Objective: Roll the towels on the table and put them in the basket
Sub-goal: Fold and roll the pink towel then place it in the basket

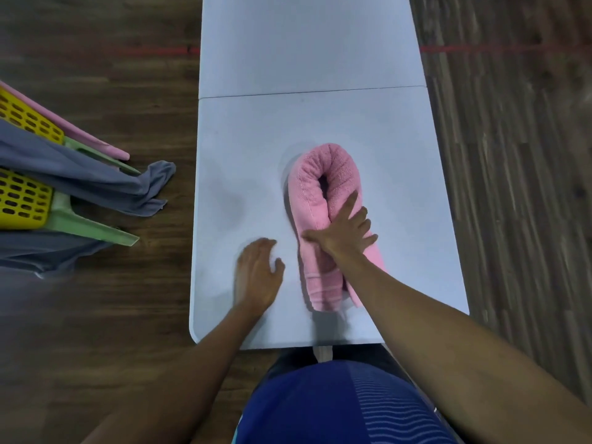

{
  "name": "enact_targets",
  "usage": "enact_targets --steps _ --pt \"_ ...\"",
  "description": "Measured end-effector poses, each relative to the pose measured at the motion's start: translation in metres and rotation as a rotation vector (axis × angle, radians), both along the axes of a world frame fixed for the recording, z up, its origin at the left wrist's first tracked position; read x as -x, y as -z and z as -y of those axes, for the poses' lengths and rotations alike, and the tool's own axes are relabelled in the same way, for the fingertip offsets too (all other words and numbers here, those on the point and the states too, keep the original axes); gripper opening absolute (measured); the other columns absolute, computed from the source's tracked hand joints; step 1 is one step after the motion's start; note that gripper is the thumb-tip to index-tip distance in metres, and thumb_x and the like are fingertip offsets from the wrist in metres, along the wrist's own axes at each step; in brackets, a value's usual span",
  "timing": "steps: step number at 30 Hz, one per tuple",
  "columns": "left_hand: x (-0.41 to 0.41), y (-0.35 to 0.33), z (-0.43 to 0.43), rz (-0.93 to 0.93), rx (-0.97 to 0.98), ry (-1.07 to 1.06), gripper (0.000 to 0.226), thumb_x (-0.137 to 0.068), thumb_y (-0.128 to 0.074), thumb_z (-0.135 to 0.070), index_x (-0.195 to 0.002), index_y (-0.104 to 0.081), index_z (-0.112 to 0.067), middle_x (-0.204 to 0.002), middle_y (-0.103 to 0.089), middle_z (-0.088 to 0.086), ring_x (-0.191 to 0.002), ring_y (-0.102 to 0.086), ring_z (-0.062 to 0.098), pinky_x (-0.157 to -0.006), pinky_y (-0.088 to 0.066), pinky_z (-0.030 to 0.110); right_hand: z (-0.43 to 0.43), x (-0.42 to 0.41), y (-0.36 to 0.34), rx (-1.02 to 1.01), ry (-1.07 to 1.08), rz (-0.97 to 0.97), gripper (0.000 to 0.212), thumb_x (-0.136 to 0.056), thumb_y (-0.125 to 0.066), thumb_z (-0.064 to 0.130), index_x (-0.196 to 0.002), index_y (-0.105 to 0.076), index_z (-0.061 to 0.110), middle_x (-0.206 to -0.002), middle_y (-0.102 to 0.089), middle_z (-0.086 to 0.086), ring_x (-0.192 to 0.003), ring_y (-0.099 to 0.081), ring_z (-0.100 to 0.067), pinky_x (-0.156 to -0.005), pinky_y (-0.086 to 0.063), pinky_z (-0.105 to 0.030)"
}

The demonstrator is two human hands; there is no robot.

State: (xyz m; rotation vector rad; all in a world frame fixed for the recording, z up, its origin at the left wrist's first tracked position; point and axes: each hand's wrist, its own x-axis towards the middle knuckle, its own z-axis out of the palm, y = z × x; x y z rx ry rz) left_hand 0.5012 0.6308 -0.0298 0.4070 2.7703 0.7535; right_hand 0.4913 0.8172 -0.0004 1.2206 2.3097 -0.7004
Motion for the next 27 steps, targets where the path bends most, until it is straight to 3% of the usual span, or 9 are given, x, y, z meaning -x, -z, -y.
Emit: enact_targets --steps 2,5,8,14,22,27 --pt "0.013 0.010 0.029 -0.048 0.173 0.012 0.052 -0.091 -0.053 -0.036 -0.137 -0.050 -0.012 -0.142 -0.049 0.014 -0.132 -0.042 0.035 -0.110 -0.030 0.047 0.000 0.001 0.001 -0.038 -0.005 -0.008 0.147 -0.054 -0.081 0.067 -0.149 0.022 0.024 -0.153 -0.010 -0.018 -0.134 -0.025 -0.039 -0.106 -0.025 -0.058" --pt "0.022 0.014 0.053 -0.012 0.292 0.051 0.062 -0.092 -0.048 -0.047 -0.144 -0.041 -0.014 -0.150 -0.038 0.015 -0.138 -0.033 0.038 -0.111 -0.029 0.053 -0.001 0.002 0.004 -0.069 -0.014 -0.029 0.141 -0.056 -0.080 0.065 -0.151 0.017 0.024 -0.147 -0.020 -0.016 -0.127 -0.033 -0.037 -0.099 -0.033 -0.054" --pt "0.023 0.015 0.056 0.020 0.317 0.065 0.065 -0.091 -0.040 -0.051 -0.146 -0.038 -0.015 -0.153 -0.034 0.014 -0.141 -0.029 0.038 -0.111 -0.028 0.054 -0.005 0.000 0.009 -0.093 -0.031 -0.060 0.135 -0.058 -0.079 0.064 -0.151 0.011 0.024 -0.141 -0.027 -0.014 -0.122 -0.036 -0.037 -0.095 -0.036 -0.053" --pt "0.023 0.014 0.051 0.064 0.299 0.029 0.062 -0.096 -0.048 -0.044 -0.150 -0.030 -0.019 -0.158 -0.025 0.010 -0.145 -0.020 0.032 -0.117 -0.021 0.050 -0.014 0.000 0.015 -0.118 -0.170 -0.181 0.120 -0.065 -0.079 0.055 -0.152 -0.005 0.019 -0.131 -0.038 -0.015 -0.115 -0.044 -0.039 -0.091 -0.039 -0.053" --pt "-0.012 -0.023 0.087 0.063 0.223 -0.338 0.054 -0.093 -0.056 -0.033 -0.143 -0.040 -0.016 -0.145 -0.045 0.007 -0.134 -0.039 0.027 -0.113 -0.030 0.044 0.023 0.021 -0.010 0.078 -0.499 -0.360 0.104 -0.067 -0.077 0.047 -0.149 -0.017 0.025 -0.127 -0.046 -0.013 -0.110 -0.052 -0.041 -0.088 -0.045 -0.049" --pt "-0.045 -0.061 0.163 0.016 0.205 -0.611 0.051 -0.088 -0.061 -0.030 -0.136 -0.051 -0.016 -0.137 -0.054 0.005 -0.128 -0.046 0.026 -0.111 -0.034 0.043 0.120 0.033 -0.031 0.262 -0.698 -0.429 0.098 -0.062 -0.072 0.063 -0.143 -0.027 0.030 -0.126 -0.053 -0.006 -0.108 -0.058 -0.030 -0.092 -0.051 -0.047"
